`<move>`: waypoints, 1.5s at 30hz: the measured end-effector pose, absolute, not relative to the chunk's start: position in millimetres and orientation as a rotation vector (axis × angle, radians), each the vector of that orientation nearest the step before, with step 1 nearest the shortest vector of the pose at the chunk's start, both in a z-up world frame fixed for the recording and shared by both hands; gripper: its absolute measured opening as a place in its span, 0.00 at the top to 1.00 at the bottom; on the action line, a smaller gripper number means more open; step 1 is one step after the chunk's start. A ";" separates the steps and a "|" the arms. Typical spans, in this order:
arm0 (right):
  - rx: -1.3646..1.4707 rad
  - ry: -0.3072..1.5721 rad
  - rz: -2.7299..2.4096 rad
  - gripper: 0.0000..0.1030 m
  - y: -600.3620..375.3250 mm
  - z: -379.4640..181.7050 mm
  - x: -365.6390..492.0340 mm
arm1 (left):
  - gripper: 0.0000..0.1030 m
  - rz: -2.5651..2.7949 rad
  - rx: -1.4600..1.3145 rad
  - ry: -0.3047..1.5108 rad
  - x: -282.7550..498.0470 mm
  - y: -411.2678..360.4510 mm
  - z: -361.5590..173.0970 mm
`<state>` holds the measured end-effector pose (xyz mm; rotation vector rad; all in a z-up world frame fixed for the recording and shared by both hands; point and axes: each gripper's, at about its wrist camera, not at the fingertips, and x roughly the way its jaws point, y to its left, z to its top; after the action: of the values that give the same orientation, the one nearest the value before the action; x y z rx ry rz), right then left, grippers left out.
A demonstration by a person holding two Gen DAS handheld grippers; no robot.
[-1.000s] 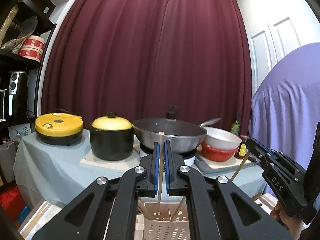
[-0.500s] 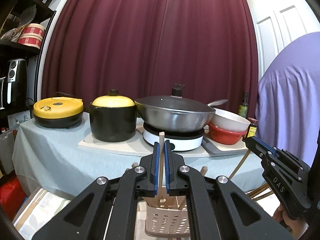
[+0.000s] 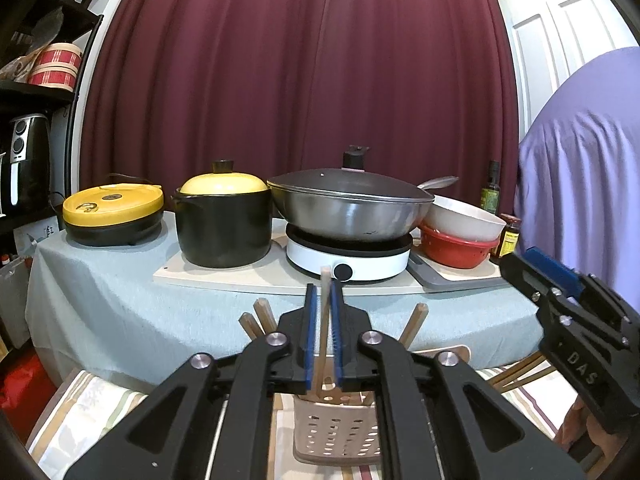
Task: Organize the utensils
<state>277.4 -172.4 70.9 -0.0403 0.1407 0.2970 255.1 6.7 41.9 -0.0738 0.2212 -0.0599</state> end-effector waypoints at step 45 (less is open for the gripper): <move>-0.078 0.246 0.221 0.12 -215.2 76.8 76.8 | 0.21 0.031 -0.019 0.295 66.2 -8.0 24.4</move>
<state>76.8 -215.2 76.8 -0.0782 0.2459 0.2207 66.2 -8.0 24.4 -0.0191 0.2955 0.0309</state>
